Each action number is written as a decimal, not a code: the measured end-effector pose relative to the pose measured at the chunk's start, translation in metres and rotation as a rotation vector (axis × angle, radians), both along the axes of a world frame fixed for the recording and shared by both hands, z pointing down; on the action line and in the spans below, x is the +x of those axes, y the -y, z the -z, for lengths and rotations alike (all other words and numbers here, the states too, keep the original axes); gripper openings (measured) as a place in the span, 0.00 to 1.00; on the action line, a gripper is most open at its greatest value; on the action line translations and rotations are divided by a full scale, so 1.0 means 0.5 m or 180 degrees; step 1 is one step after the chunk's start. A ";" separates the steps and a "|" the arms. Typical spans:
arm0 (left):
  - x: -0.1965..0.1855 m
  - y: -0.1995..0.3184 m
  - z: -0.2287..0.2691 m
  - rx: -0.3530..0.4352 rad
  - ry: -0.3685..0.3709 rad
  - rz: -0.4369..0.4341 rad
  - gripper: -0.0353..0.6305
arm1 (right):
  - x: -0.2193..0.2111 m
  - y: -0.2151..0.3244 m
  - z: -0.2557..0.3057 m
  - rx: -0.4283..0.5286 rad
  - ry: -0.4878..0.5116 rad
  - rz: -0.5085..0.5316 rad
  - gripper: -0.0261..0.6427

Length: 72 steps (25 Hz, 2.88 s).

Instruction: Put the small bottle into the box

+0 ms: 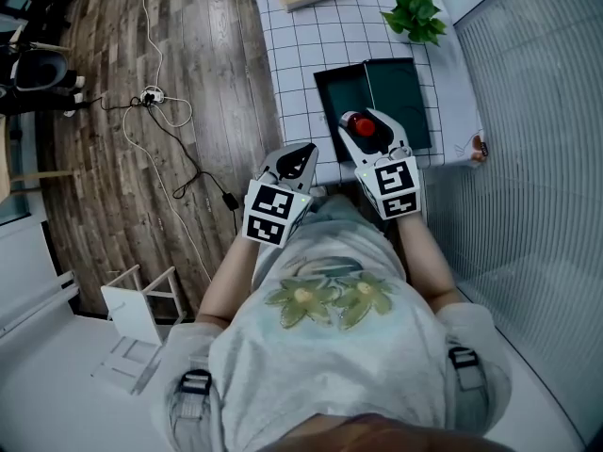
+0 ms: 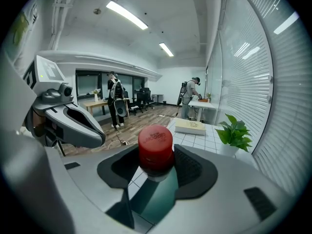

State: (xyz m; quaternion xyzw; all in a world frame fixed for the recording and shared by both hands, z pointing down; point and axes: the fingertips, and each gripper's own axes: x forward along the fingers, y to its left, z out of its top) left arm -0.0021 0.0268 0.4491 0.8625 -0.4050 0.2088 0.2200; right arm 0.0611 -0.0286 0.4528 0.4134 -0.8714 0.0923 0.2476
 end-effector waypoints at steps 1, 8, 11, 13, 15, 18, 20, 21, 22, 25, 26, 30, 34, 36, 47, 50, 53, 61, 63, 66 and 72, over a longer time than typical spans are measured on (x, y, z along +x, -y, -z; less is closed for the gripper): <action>0.000 0.000 -0.001 -0.0004 -0.0002 0.0007 0.06 | 0.001 0.000 -0.003 -0.0014 -0.0006 0.0002 0.36; -0.010 0.000 -0.005 -0.0022 -0.0008 0.0072 0.06 | 0.008 0.011 -0.019 -0.0050 -0.0053 -0.0022 0.36; -0.014 0.004 -0.007 -0.0044 -0.0005 0.0083 0.06 | 0.010 0.015 -0.025 -0.0072 -0.0058 -0.0031 0.36; -0.017 0.008 -0.010 -0.0058 -0.0002 0.0082 0.06 | 0.008 0.018 -0.029 -0.0085 -0.0064 -0.0030 0.36; -0.019 0.013 -0.012 -0.0072 -0.0007 0.0075 0.06 | 0.006 0.020 -0.033 -0.0100 -0.0070 -0.0035 0.36; -0.020 0.021 -0.018 -0.0098 -0.0034 0.0065 0.06 | 0.005 0.028 -0.037 -0.0120 -0.0076 -0.0048 0.36; -0.021 0.027 -0.025 -0.0115 -0.0036 0.0058 0.06 | 0.005 0.034 -0.041 -0.0124 -0.0080 -0.0059 0.36; -0.021 0.029 -0.027 -0.0120 -0.0035 0.0052 0.06 | 0.005 0.038 -0.042 -0.0123 -0.0081 -0.0067 0.36; -0.020 0.031 -0.028 -0.0125 -0.0037 0.0044 0.06 | 0.005 0.040 -0.043 -0.0124 -0.0082 -0.0073 0.36; -0.017 0.033 -0.029 -0.0140 -0.0039 0.0024 0.06 | 0.005 0.044 -0.044 -0.0136 -0.0087 -0.0078 0.36; -0.016 0.034 -0.030 -0.0144 -0.0037 0.0020 0.06 | 0.005 0.046 -0.045 -0.0137 -0.0090 -0.0078 0.36; -0.019 0.042 -0.028 -0.0140 -0.0033 0.0027 0.06 | 0.003 0.051 -0.053 -0.0158 -0.0105 -0.0080 0.36; -0.025 0.046 -0.037 -0.0168 -0.0023 0.0032 0.06 | -0.001 0.056 -0.063 -0.0182 -0.0116 -0.0067 0.36; -0.026 0.047 -0.041 -0.0179 -0.0023 0.0033 0.06 | -0.001 0.058 -0.067 -0.0204 -0.0128 -0.0062 0.36; -0.027 0.058 -0.044 -0.0213 -0.0018 0.0024 0.06 | 0.002 0.068 -0.084 -0.0257 -0.0170 -0.0058 0.36; -0.026 0.061 -0.045 -0.0217 -0.0018 0.0022 0.06 | 0.001 0.069 -0.090 -0.0288 -0.0165 -0.0054 0.36; -0.025 0.066 -0.047 -0.0224 -0.0015 0.0023 0.06 | 0.002 0.073 -0.095 -0.0300 -0.0163 -0.0056 0.36; -0.025 0.079 -0.053 -0.0242 -0.0010 0.0025 0.06 | -0.002 0.079 -0.113 -0.0367 -0.0166 -0.0035 0.36; -0.026 0.083 -0.054 -0.0246 -0.0013 0.0029 0.06 | -0.002 0.080 -0.120 -0.0388 -0.0180 -0.0027 0.36; -0.026 0.091 -0.055 -0.0250 -0.0002 0.0020 0.06 | -0.003 0.085 -0.125 -0.0397 -0.0185 -0.0024 0.36; -0.025 0.108 -0.051 -0.0236 0.0011 0.0015 0.06 | -0.006 0.091 -0.138 -0.0456 -0.0181 -0.0020 0.36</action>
